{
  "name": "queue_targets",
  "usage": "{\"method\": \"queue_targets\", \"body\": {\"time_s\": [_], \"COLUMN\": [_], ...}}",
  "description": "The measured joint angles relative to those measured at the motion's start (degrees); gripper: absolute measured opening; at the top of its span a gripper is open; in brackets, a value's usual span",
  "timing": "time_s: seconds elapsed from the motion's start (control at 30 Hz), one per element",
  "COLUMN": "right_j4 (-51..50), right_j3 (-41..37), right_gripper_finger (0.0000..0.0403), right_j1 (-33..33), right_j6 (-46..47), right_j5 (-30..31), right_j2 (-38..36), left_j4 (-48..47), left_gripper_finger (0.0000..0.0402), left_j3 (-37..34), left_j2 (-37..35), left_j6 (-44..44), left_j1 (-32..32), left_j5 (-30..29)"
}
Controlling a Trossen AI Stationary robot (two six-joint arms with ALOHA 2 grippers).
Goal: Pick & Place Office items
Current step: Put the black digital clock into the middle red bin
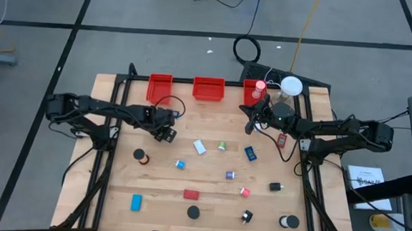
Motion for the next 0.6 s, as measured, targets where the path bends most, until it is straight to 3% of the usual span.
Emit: {"method": "queue_targets", "body": {"time_s": [0.23, 0.6], "right_j4": [-0.23, -0.45], "right_j3": [-0.03, -0.1], "right_gripper_finger": [0.0004, 0.0004], "right_j1": [0.0, 0.0], "right_j6": [0.0, 0.0], "right_j5": [0.0, -0.02], "right_j2": [0.0, 0.0], "left_j4": [-0.76, -0.79], "left_gripper_finger": [0.0198, 0.0252], "left_j3": [0.0, 0.0], "left_j2": [0.02, 2.69], "left_j6": [-3.83, -6.72], "left_j1": [-2.52, -3.83], "left_j5": [2.13, 1.27]}}
